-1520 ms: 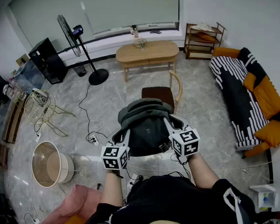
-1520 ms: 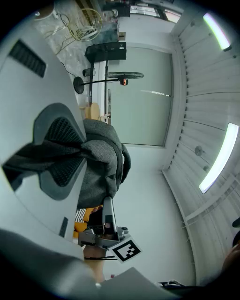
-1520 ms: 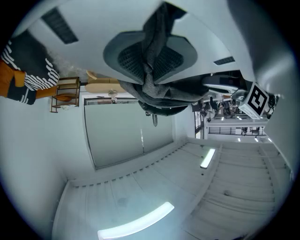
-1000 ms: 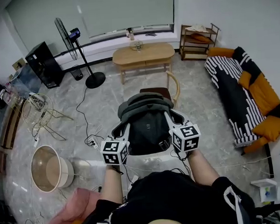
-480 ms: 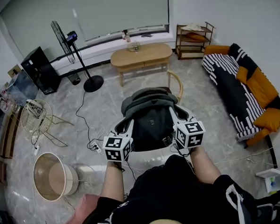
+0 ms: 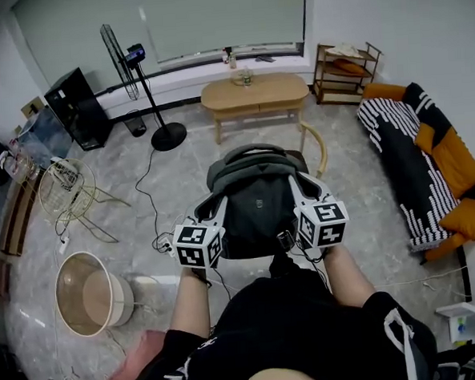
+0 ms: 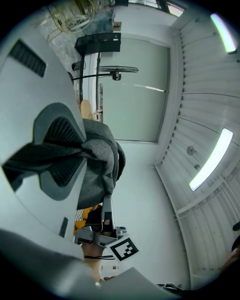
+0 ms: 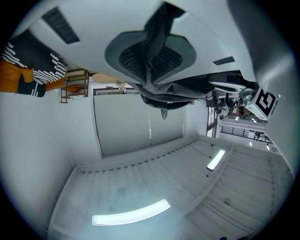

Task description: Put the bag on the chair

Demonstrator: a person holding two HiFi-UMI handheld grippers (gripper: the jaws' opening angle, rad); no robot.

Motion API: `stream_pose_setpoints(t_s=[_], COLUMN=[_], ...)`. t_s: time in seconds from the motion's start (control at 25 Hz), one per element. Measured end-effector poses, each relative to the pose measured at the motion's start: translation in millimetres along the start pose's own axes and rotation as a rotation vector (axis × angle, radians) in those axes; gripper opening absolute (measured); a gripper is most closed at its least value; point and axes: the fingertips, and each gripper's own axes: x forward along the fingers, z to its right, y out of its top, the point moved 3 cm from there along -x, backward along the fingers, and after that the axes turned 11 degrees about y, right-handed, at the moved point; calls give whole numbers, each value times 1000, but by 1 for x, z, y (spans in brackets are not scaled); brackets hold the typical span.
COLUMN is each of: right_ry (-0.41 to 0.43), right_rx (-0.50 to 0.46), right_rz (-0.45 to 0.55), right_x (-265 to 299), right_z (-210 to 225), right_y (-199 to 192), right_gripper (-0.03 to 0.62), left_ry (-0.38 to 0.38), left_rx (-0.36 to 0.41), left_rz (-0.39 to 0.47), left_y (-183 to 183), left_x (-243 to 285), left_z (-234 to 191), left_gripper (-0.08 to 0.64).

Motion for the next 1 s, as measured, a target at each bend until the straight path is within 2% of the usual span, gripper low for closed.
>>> stream_pose_setpoints(t_s=[0.16, 0.4, 0.68, 1.0], right_ry=[10, 37, 39, 5], right_rx=[11, 39, 39, 35], right_rz=[1, -17, -27, -39], right_x=[47, 133, 254, 362], right_z=[27, 111, 233, 393], right_y=[-1, 12, 49, 77], right_gripper=[59, 55, 53, 49], left_ry=[11, 33, 12, -24], left_rx=[14, 13, -6, 1], left_rz=[-8, -23, -64, -84], left_y=[5, 33, 83, 131], left_x=[45, 157, 327, 526], left_z=[-19, -36, -61, -54], left_gripper=[97, 97, 97, 97])
